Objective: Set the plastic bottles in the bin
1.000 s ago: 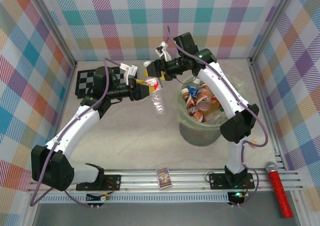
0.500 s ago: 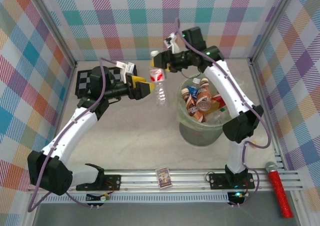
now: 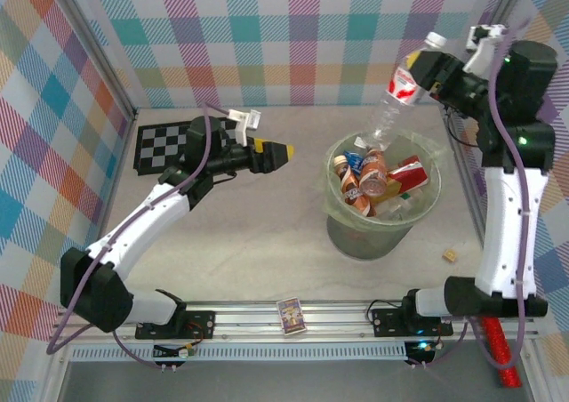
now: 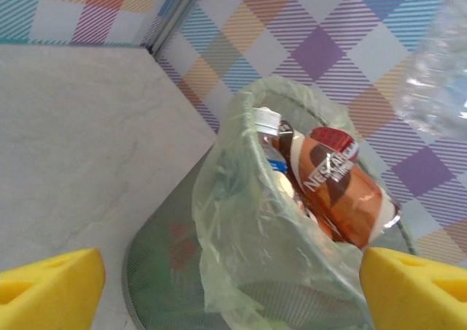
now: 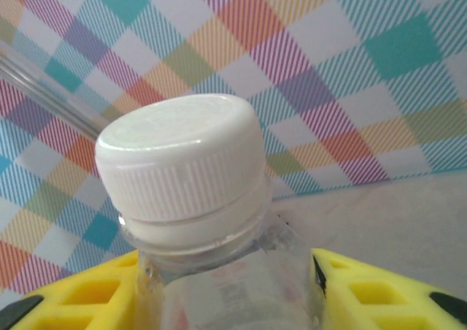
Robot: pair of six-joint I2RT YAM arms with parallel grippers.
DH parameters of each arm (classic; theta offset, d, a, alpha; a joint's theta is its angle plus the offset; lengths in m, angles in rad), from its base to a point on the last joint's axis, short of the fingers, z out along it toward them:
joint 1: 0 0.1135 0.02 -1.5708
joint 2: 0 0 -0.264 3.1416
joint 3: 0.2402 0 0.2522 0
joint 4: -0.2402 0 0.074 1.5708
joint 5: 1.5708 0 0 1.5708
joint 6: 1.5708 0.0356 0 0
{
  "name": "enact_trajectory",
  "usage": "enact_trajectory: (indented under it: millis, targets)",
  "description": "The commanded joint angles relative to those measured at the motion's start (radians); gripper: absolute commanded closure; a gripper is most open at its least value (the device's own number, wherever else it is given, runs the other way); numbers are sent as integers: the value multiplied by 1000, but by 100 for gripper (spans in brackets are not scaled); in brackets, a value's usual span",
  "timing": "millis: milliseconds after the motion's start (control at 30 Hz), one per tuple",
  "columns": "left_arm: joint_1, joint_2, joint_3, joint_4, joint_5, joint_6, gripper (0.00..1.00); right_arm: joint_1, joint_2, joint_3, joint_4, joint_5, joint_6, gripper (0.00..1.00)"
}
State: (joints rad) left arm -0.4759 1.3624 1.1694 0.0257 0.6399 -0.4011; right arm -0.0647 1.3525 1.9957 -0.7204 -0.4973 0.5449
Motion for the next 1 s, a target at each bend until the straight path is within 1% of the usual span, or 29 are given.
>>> enact_trajectory:
  millis: [0,67,167,300,367,467,600,733,867,900,967]
  targets:
    - [-37,43,67,0,-56,-36,10,-38,-18,-43,5,34,-29,55]
    - [-68,73,92,-10,-84,-48,11,-53,-49,-55,-25,117,-91,57]
    - [-114,115,139,-54,-136,-43,12,-82,-93,-113,0,181,-150,61]
    - [-170,167,193,-133,-227,-9,15,-101,-133,-194,65,206,-191,63]
    - [-193,188,218,-153,-249,-2,17,-104,-152,-245,116,213,-207,64]
    - [-224,217,242,-157,-268,-2,21,-105,-170,-321,178,208,-239,65]
    - [-253,260,291,-215,-330,24,26,-103,-196,-435,259,183,-246,66]
    - [-268,295,318,-231,-340,29,30,-103,-201,-500,257,133,-215,66]
    - [-273,314,330,-237,-350,26,33,-99,-211,-589,270,64,-143,66]
    - [-272,317,332,-241,-358,25,34,-90,-215,-615,278,49,-126,66]
    - [-272,319,339,-258,-380,25,38,-54,-224,-652,280,58,-116,67]
